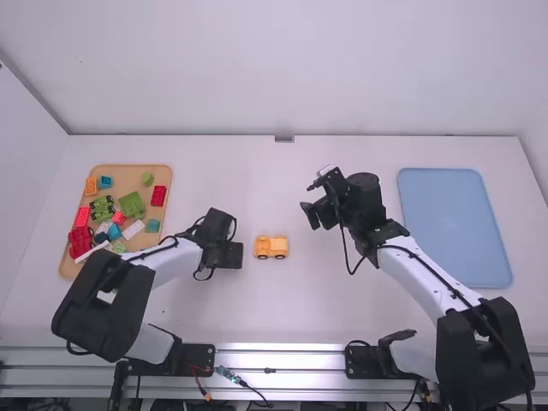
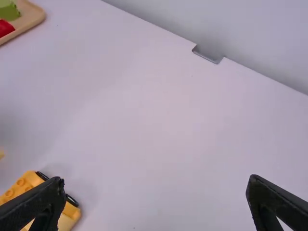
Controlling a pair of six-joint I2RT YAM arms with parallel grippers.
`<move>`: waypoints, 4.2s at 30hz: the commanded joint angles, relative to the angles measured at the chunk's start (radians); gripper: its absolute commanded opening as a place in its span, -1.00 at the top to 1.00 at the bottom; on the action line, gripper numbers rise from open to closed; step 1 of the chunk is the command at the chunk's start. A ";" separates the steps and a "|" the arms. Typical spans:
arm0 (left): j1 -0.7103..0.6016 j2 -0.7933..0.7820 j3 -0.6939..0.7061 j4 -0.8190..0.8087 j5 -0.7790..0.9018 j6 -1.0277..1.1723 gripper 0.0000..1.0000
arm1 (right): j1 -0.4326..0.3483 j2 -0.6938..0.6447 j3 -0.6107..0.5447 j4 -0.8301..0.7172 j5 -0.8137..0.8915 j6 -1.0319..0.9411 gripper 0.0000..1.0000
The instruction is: Assemble lego blocks to make yellow taxi
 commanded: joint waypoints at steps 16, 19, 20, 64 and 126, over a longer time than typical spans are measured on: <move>0.032 0.007 0.253 -0.347 0.003 -0.052 -0.98 | -0.003 -0.016 -0.005 0.003 -0.004 0.000 -0.98; 0.061 0.013 0.261 -0.353 0.052 -0.057 -0.98 | -0.002 -0.016 -0.005 0.004 -0.004 0.000 -0.98; 0.077 0.020 0.264 -0.356 0.067 -0.045 -0.98 | -0.002 -0.016 -0.005 0.006 -0.004 0.000 -0.98; 0.046 0.199 0.290 -0.358 0.043 -0.080 -0.37 | -0.024 -0.016 -0.005 0.002 0.015 -0.016 -0.98; 0.047 0.199 0.246 -0.245 0.193 -1.211 0.96 | -0.017 -0.016 -0.006 -0.007 0.015 -0.016 -0.98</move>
